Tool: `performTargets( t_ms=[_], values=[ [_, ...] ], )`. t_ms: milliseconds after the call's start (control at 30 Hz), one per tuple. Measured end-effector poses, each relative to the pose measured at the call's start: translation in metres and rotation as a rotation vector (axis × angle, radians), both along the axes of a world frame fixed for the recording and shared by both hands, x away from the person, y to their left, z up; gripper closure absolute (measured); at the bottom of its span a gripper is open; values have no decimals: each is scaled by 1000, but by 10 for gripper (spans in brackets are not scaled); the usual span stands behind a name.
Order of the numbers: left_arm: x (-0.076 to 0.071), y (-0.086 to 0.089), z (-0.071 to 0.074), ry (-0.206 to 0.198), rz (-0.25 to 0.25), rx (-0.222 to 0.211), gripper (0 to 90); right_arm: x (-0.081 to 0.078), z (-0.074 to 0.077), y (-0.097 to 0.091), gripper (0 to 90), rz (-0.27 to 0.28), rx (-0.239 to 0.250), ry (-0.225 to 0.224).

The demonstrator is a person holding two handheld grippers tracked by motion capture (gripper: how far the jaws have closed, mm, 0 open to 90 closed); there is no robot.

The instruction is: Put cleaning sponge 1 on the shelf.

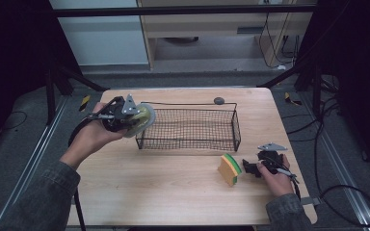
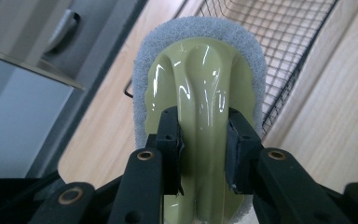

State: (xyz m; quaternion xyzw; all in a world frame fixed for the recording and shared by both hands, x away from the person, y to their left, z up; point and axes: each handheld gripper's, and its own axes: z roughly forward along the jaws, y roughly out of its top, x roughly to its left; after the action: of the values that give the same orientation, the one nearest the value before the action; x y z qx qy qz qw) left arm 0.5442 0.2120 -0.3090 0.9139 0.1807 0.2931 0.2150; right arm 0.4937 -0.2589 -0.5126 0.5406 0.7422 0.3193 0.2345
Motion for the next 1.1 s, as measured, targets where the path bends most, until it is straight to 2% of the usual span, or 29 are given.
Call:
performTargets(
  t_ms=[100, 233, 333, 467, 767, 933, 1000, 1100],
  values=[
    [3, -1, 2, -19, -5, -7, 702, 0, 0, 0, 26, 0, 1, 1],
    [12, -9, 6, -57, -22, 38, 702, -1, 0, 0, 25, -4, 0, -1],
    [15, -14, 7, -84, -28, 43, 702, -4, 0, 0, 25, -7, -2, -1],
    [17, -19, 7, -99, -27, 58, 701, -6, 0, -1, 25, -6, -2, -1],
    [19, -21, 4, -121, -30, 65, 701, -6, 0, -1, 25, -6, -1, 0],
    [20, -23, 5, -136, -38, 50, 701, -7, 0, -1, 24, -9, 1, 0],
    [20, -26, 3, -135, -40, 68, 701, -8, 0, -1, 24, -9, 0, 0],
    [19, -29, 1, -134, -47, 73, 701, -8, 0, -1, 24, -9, 0, 0]
  ],
)
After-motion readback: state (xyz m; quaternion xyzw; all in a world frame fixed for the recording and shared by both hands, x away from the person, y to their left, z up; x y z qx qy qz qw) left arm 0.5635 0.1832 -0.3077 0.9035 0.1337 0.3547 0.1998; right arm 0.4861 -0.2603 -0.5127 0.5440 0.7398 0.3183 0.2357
